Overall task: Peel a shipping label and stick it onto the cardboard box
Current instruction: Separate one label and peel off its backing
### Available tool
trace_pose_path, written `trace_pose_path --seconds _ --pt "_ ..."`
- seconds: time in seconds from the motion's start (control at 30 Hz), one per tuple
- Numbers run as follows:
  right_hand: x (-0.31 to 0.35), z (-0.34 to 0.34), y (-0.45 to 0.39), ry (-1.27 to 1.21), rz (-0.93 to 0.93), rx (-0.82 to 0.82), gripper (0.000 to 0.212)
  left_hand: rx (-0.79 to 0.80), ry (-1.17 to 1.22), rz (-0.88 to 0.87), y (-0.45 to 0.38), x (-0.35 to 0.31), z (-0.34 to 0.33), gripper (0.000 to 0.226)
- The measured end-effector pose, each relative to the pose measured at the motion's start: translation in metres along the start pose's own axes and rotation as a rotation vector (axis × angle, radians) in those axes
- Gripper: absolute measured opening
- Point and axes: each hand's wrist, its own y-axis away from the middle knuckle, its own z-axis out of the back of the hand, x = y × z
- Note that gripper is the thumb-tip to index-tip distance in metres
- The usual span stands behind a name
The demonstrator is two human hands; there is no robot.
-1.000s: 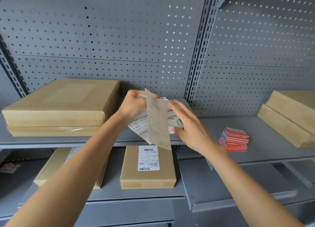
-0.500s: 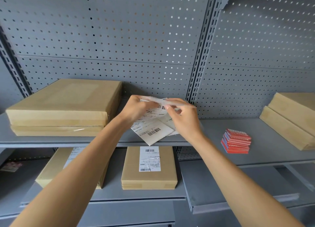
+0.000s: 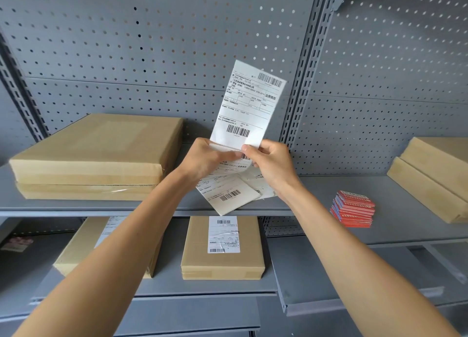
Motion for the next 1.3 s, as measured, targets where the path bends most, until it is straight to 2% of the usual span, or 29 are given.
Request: trace_pose_path --seconds 0.17,0.47,0.57,0.77,0.87,1.1,1.3 --pt "0.002 -0.001 -0.001 -0.027 -0.002 0.052 0.009 -0.009 -0.012 0.001 0.000 0.000 0.000 0.018" --pt "-0.010 -0.015 -0.002 -0.145 -0.039 -0.085 0.008 -0.051 0.044 -0.047 0.000 0.006 -0.006 0.015" --pt "-0.013 -0.019 -0.002 -0.196 -0.079 -0.100 0.015 -0.060 0.037 -0.056 -0.001 0.009 -0.006 0.013" --pt "-0.014 -0.015 -0.003 -0.314 -0.179 -0.005 0.016 -0.048 -0.027 -0.068 -0.002 0.010 -0.001 0.011" --pt "-0.015 -0.010 -0.004 -0.276 -0.174 0.022 0.015 -0.039 -0.063 -0.072 -0.002 0.010 0.001 0.008" --pt "-0.011 -0.011 -0.007 -0.332 -0.223 -0.064 0.024 -0.032 -0.125 -0.087 -0.005 0.013 0.000 0.011" --pt "-0.007 -0.005 -0.010 -0.442 -0.264 -0.140 0.016 -0.052 -0.176 -0.096 -0.006 0.021 -0.001 0.007"
